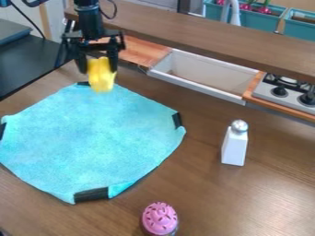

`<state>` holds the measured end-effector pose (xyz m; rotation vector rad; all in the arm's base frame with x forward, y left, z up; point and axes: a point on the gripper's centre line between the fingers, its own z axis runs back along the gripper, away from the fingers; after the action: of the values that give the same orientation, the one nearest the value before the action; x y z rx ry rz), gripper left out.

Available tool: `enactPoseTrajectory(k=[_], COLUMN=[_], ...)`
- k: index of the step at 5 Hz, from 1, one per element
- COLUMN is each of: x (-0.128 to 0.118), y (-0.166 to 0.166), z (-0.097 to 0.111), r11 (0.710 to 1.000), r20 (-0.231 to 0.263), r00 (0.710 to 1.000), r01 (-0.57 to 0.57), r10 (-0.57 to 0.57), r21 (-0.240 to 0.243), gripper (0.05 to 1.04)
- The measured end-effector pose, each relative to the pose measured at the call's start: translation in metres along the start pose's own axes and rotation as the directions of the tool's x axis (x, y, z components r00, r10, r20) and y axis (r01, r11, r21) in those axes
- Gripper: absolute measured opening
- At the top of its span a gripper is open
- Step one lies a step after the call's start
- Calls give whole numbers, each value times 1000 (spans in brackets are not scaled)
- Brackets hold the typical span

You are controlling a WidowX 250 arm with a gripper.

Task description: Put the yellow bell pepper on the top left edge of the towel

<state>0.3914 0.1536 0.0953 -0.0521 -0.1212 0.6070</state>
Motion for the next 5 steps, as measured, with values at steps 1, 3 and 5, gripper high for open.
enactPoseTrajectory(k=[1, 3, 5], x=[17, 36, 49], y=[12, 32, 45], z=[-11, -15, -34], r11=[999, 996, 991], r20=[-11, 41, 71], r00=[999, 996, 992], r01=[-39, -83, -113], r10=[39, 81, 108], r21=[19, 43, 75], gripper=[816, 816, 816])
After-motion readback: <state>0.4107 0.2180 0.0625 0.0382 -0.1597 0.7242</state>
